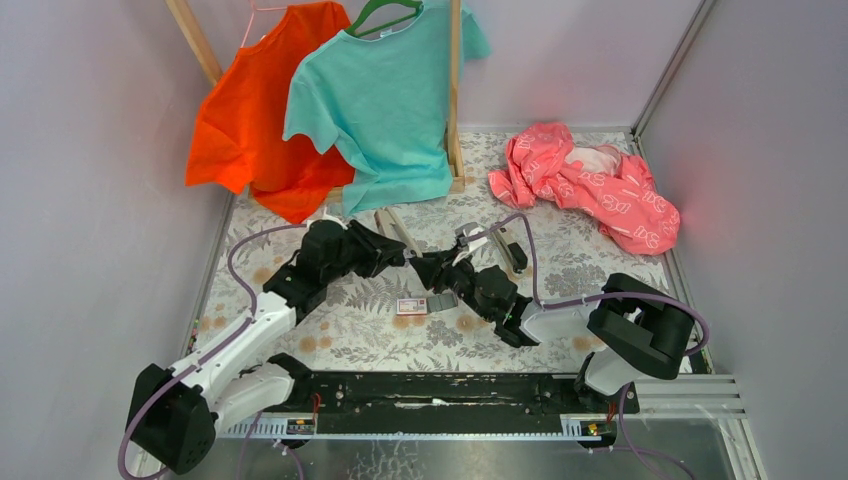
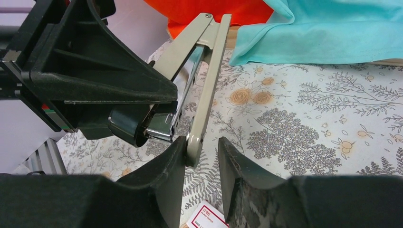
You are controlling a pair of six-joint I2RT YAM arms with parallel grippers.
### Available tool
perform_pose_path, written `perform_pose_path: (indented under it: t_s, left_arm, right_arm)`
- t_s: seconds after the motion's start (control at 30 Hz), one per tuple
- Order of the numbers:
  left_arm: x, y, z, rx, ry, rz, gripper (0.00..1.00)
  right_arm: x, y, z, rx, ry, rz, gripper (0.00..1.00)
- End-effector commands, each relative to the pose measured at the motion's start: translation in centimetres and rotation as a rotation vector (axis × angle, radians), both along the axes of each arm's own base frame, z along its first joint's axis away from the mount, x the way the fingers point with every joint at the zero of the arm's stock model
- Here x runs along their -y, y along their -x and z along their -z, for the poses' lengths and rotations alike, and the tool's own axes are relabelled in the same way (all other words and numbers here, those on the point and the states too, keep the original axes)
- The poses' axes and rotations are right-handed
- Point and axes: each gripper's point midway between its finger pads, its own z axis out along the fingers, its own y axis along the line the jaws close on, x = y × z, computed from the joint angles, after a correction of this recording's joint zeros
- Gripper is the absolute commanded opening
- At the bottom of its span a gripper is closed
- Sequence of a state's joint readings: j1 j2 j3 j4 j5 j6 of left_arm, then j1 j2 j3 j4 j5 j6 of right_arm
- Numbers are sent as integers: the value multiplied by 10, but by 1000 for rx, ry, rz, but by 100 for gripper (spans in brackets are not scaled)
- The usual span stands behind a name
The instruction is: Load the staples into the stapler
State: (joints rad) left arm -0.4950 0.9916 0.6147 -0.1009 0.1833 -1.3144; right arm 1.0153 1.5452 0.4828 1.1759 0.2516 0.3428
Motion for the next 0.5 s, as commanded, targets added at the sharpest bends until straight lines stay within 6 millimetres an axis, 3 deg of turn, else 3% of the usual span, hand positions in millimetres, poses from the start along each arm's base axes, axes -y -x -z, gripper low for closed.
perform_pose_path:
  t_s: [0.0, 0.33, 0.47]
  left_arm:
    - [4, 2, -24, 82, 84, 3, 0]
    - [9, 5, -20, 64, 127, -12, 0]
    - [10, 6, -17, 50, 130, -8, 0]
  right_arm:
    - [31, -34, -27, 51, -99, 209, 37]
    - [6, -30, -36, 117, -99, 100, 35]
    - [3, -28, -36, 143, -76, 76, 28]
